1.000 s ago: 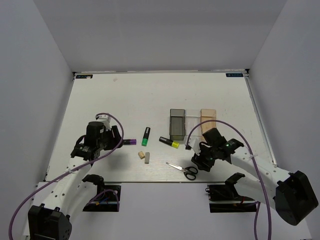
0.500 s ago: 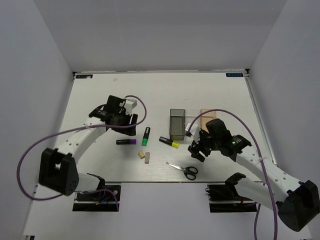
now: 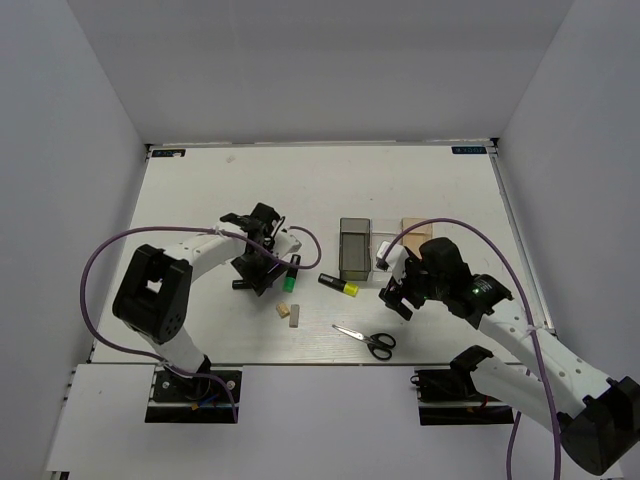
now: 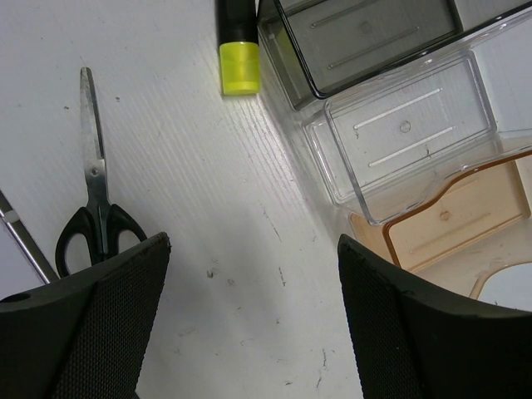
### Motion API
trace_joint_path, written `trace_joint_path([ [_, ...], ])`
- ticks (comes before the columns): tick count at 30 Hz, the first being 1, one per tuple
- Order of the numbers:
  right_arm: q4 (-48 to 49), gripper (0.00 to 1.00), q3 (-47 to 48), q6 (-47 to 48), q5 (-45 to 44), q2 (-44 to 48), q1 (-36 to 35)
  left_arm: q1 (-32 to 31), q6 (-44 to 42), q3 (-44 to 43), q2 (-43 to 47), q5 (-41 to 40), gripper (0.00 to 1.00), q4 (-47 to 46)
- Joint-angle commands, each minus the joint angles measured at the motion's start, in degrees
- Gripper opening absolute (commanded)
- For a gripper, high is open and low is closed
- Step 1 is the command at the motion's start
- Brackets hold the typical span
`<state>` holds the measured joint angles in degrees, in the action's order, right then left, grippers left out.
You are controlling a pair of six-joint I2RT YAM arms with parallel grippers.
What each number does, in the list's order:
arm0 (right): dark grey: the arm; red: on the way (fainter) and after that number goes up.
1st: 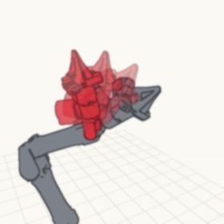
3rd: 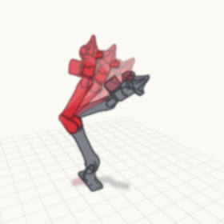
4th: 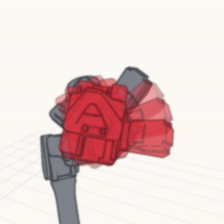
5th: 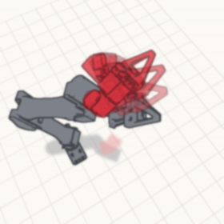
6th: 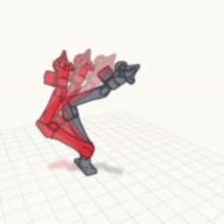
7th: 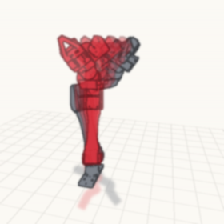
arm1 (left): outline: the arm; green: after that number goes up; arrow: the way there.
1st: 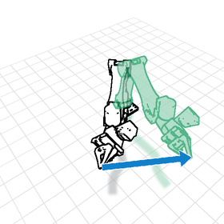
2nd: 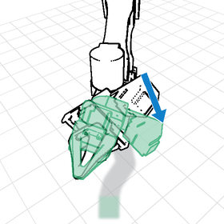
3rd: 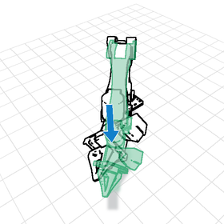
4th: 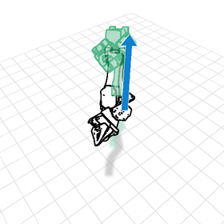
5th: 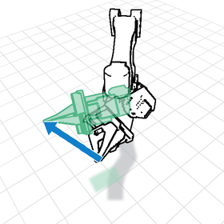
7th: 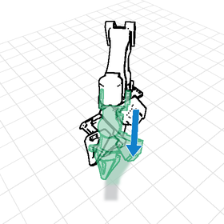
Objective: Sort the stationery into containers
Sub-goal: Pick up the pen from the center of the board.
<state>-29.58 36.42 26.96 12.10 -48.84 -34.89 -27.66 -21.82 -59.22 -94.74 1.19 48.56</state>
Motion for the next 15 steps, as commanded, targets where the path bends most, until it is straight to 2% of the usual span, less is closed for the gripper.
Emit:
trace_joint_path([
  [1, 1.7, 0.84, 0.3, 0.2, -0.2, 0.8, 0.1, 0.0, -4.3, 0.1, 0.8, -3.1, 0.71, -2.7],
  [10, 1.2, 0.84, 0.2, 0.0, 0.2, 0.4, 0.2, -0.6, -6.5, -0.7, -4.2, -3.7, 0.7, -4.4],
  [13, 1.3, 0.84, 0.1, 0.0, -0.1, 0.7, 0.3, -1.1, -6.0, -0.4, -6.6, -2.8, 0.56, -5.2],
  [14, 1.4, 0.84, 0.2, -0.1, 0.0, 0.6, 0.2, -1.1, -5.4, -0.5, -7.2, -2.4, 0.43, -5.7],
  [15, 1.0, 0.84, 0.2, -0.2, -0.1, 0.6, 0.3, -1.2, -5.3, -0.3, -7.3, -2.2, 0.36, -5.8],
])
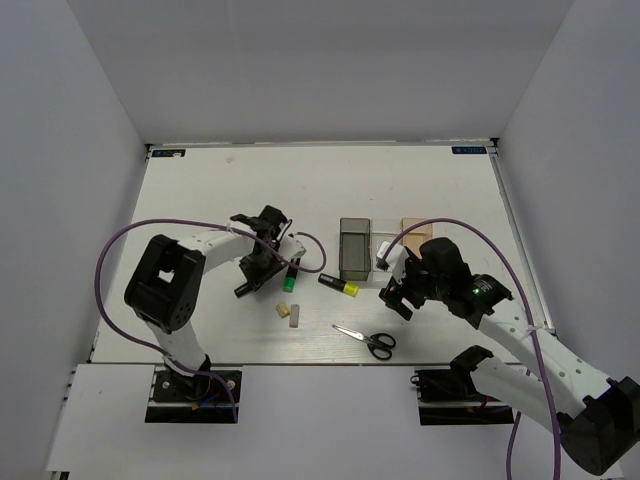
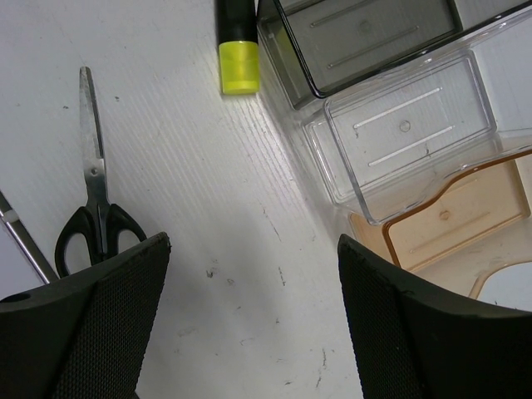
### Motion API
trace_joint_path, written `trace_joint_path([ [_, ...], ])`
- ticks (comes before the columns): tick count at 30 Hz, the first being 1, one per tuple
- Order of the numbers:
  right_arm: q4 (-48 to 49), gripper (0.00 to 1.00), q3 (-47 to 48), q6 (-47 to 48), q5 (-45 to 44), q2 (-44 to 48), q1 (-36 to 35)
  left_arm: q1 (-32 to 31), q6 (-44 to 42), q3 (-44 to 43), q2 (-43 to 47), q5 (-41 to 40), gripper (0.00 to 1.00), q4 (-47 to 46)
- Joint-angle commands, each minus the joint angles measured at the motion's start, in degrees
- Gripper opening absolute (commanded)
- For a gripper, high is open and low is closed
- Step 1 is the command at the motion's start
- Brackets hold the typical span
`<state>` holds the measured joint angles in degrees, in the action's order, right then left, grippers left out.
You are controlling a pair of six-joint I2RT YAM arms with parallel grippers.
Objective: Sort the stationery into containers
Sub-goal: Pick up the pen from the center of the board, then place the pen in the storage box.
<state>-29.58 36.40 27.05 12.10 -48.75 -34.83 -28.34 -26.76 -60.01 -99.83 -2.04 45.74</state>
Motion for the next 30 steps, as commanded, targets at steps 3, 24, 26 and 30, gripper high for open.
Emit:
trace_joint_path([
  [3, 1.3, 0.84, 0.1, -0.2, -0.2, 0.6, 0.3, -0.3, 1.0, 0.2, -2.1, 1.7, 0.14, -2.8],
  [24, 13.7, 0.16, -2.1, -11.0, -31.2, -0.7, 2.0, -12.5, 47.9, -31.0, -5.6, 10.2, 0.0, -20.8],
  [26, 13.9, 0.14, -2.2, -11.2, -31.3, -0.5, 2.8, -13.8, 50.6, -37.0, -10.7, 8.8, 0.0, -19.8],
  [30, 14.2, 0.14, -2.6, -11.5, -30.9, 0.4, 4.0, -16.1, 53.7, -41.3, -15.2, 6.4, 0.0, -19.5],
])
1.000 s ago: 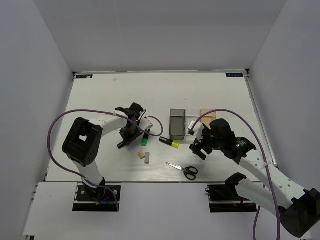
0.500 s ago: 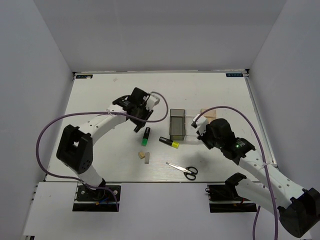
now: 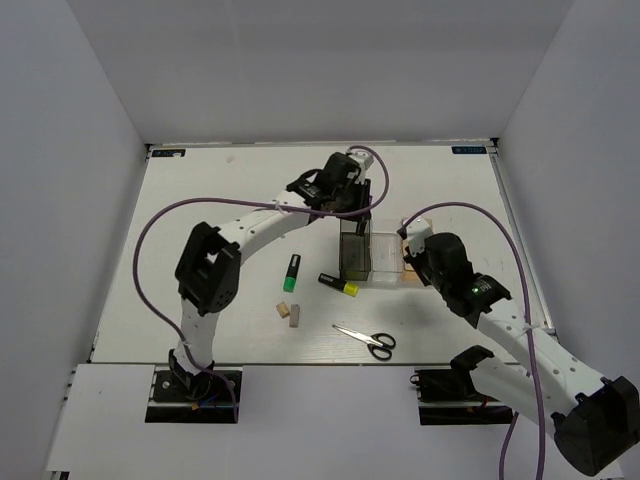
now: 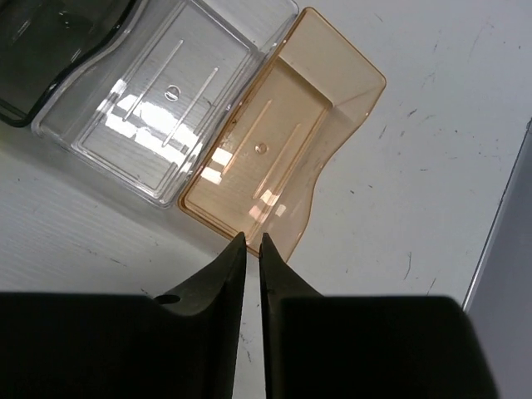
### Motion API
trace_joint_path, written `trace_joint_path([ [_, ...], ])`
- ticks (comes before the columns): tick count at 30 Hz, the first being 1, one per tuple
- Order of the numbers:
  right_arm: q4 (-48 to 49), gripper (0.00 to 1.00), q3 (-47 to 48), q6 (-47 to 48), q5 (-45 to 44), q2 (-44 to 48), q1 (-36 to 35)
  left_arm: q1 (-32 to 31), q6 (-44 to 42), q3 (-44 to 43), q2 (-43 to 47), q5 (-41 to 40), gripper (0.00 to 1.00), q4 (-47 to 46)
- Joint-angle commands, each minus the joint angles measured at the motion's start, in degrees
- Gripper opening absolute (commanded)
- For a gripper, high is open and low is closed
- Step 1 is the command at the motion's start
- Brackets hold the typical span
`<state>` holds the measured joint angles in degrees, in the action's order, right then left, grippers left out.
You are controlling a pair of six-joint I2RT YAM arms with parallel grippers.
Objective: Sort the stationery into containers
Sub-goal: Place the pen in the storage box, then pick up the pen from the center of the board.
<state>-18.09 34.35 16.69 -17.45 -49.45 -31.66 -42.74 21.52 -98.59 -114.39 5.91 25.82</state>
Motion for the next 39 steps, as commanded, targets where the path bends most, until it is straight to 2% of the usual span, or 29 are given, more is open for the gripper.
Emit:
trace_joint_path([
  [1, 2.5, 0.16, -0.7, -1.2, -1.1, 1.5, 0.9, -2.2, 5.9, -2.9, -1.7, -3.0, 0.02, 0.3],
  [4, 2.4, 0.25, -0.8, -1.2, -0.4, 1.5, 1.8, -2.8, 6.4, -1.9, -2.2, -3.9, 0.07, 0.3],
  [5, 2.3, 0.37, -0.9, -1.1, 0.5, 1.5, 1.9, -2.7, 7.0, -1.4, -2.4, -4.1, 0.22, 0.6],
  [7, 1.8, 0.47, -0.8, -0.9, 1.6, 1.5, 2.4, -3.0, 7.0, -0.7, -2.2, -5.0, 0.38, 1.2],
  [10, 1.4, 0.52, -0.7, -0.9, 2.3, 1.5, 2.6, -3.3, 6.6, -0.6, -1.8, -5.6, 0.52, 1.7],
  [13, 1.3, 0.54, -0.8, -0.8, 2.9, 1.6, 2.1, -3.6, 6.3, -1.1, -0.8, -5.6, 0.56, 2.5],
  [18, 0.7, 0.57, -0.4, -1.0, 3.9, 1.3, 3.2, -3.6, 5.8, -1.8, 1.1, -8.0, 0.56, 5.5],
  [20, 0.6, 0.57, -0.5, -0.9, 5.7, 1.2, 3.3, -3.8, 5.5, 0.6, 3.1, -8.5, 0.42, 4.8],
  [21, 0.1, 0.48, -0.4, -0.3, 6.5, 1.4, 3.4, -3.8, 4.8, 1.5, 4.2, -9.1, 0.31, 4.8],
  [22, -0.3, 0.41, -0.5, -0.1, 7.2, 1.7, 3.4, -3.8, 4.4, 2.5, 7.6, -9.6, 0.09, 4.8],
  [23, -0.7, 0.33, -0.8, 0.2, 9.7, 1.9, 3.5, -3.8, 3.5, 4.5, 8.8, -10.1, 0.01, 5.0],
  [24, -1.1, 0.11, -0.9, 0.7, 13.1, 2.2, 3.6, -3.8, 3.3, 6.6, 10.0, -12.6, 0.0, 6.9],
  [25, -1.2, 0.04, -1.6, 2.4, 16.2, 3.0, 3.6, -3.8, 1.9, 8.9, 13.4, -14.0, 0.0, 8.1],
  [26, -1.5, 0.01, -1.8, 3.0, 16.8, 3.4, 3.5, -3.8, 1.5, 10.0, 14.4, -15.1, 0.0, 8.9],
  [27, -1.9, 0.01, -1.9, 4.8, 20.5, 3.8, 3.4, -3.8, 1.2, 11.1, 16.4, -19.6, 0.0, 12.4],
  [28, -2.5, 0.11, -2.0, 7.1, 26.8, 3.8, 3.4, -3.6, 1.0, 14.7, 18.0, -20.9, 0.25, 13.6],
  [29, -4.7, 0.22, -1.6, 9.6, 29.0, 3.5, 3.1, -3.3, 0.8, 16.1, 18.9, -22.0, 0.43, 14.5],
  [30, -5.7, 0.37, -1.4, 11.2, 31.2, 2.9, 3.1, -3.0, 0.7, 17.5, 20.8, -24.3, 0.52, 15.6],
  [31, -7.3, 0.57, -1.1, 12.7, 37.0, 2.5, 3.2, -2.8, 0.5, 21.8, 22.3, -24.6, 0.56, 16.4],
  [32, -8.4, 0.64, -1.0, 15.8, 38.3, 1.4, 2.9, -2.3, 0.5, 23.1, 22.9, -25.2, 0.63, 16.8],
  [34, -9.2, 0.69, -0.2, 17.1, 42.1, 0.3, 2.7, -1.1, 0.5, 26.7, 23.9, -25.5, 0.63, 17.2],
  [39, -9.3, 0.69, 1.9, 16.6, 41.8, -2.5, 2.4, 0.3, 1.0, 28.6, 21.0, -25.8, 0.61, 17.4],
])
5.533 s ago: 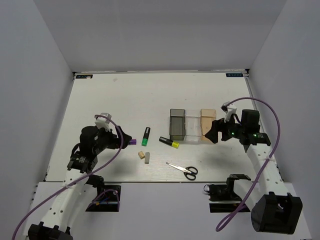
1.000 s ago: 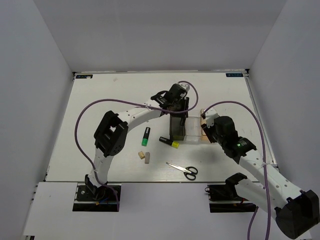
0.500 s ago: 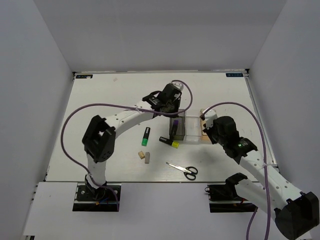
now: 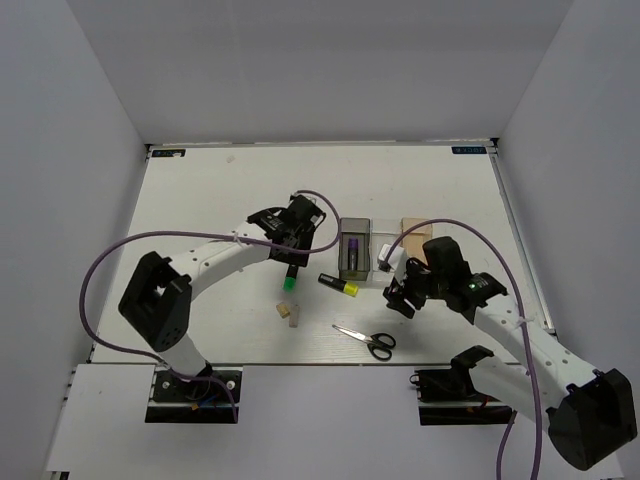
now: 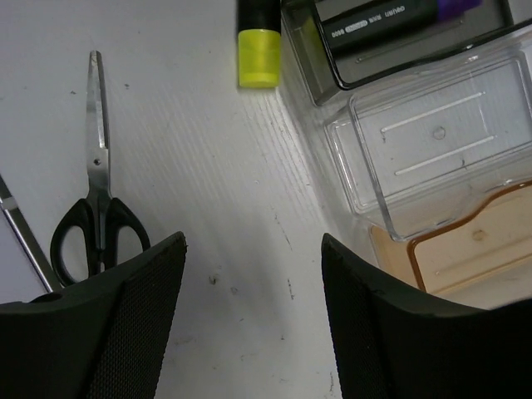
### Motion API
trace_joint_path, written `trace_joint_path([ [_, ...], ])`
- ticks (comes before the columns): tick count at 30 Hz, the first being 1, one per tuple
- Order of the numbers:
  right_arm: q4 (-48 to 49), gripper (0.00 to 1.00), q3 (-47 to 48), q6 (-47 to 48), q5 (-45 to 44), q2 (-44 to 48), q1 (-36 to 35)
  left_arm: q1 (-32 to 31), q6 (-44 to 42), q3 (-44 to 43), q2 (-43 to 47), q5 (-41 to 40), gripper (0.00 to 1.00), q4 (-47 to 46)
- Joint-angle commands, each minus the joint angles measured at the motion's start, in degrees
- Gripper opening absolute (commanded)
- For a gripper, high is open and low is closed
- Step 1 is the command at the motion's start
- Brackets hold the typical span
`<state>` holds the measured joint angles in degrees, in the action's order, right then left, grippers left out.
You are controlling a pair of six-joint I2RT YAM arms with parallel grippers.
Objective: Sort the stationery into containers
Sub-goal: Pick up the pen from the center of the board.
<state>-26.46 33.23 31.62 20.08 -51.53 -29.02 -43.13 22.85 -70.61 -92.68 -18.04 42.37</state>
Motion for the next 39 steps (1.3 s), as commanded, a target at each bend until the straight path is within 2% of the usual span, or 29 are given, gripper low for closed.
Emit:
trace_joint_path([
  [1, -1.0, 0.69, 3.1, 1.5, 4.3, -0.1, -0.3, 1.2, -0.4, 0.1, -2.5, -1.3, 0.6, 0.1],
  [6, 0.2, 0.7, 1.3, 0.0, 2.8, 2.0, 0.1, 1.6, -0.5, -2.6, -9.5, -0.6, 0.6, 0.1],
  [15, 0.3, 0.7, 1.2, -0.8, 0.4, 2.6, 0.0, 4.0, 1.3, -2.0, -13.8, 4.6, 0.58, -2.6],
  [18, 0.4, 0.7, 1.0, -0.8, 0.0, 2.9, 0.1, 4.6, 1.8, -1.3, -14.5, 5.6, 0.46, -2.7],
  [19, 0.3, 0.7, 0.9, -0.9, -0.1, 3.3, 0.3, 4.8, 2.0, -1.1, -14.5, 6.2, 0.39, -3.2],
  [22, 0.2, 0.7, 0.9, -1.1, -0.2, 3.5, 0.4, 5.9, 2.7, 0.6, -14.5, 7.8, 0.32, -3.5],
  [24, 0.2, 0.7, 1.0, -1.1, -0.4, 3.7, 0.3, 6.6, 2.7, 1.5, -13.8, 8.2, 0.2, -3.8],
  [25, 0.0, 0.7, 0.9, -1.1, -0.3, 3.6, 0.4, 6.7, 2.7, 1.9, -12.9, 8.2, 0.1, -3.8],
  [26, 0.1, 0.7, 0.9, -1.2, -0.5, 3.9, 0.3, 6.8, 2.7, 2.0, -11.7, 8.1, 0.07, -3.8],
  [32, 0.4, 0.78, 0.9, -1.9, -1.4, 4.2, 0.4, 4.7, 0.6, -1.3, -3.2, 8.1, 0.04, -4.1],
  [35, 0.6, 0.78, 1.0, -2.6, -2.6, 4.0, 0.4, 2.4, 0.8, -4.3, -0.5, 8.7, 0.04, -6.8],
  [37, 1.1, 0.73, 0.9, -3.2, -3.2, 4.1, 0.3, 1.0, 3.0, -4.4, 0.0, 10.2, 0.04, -11.1],
  [39, 1.7, 0.51, 1.0, -4.4, -4.4, 4.2, 0.3, 0.2, 6.6, -4.5, -0.7, 13.1, 0.04, -13.2],
])
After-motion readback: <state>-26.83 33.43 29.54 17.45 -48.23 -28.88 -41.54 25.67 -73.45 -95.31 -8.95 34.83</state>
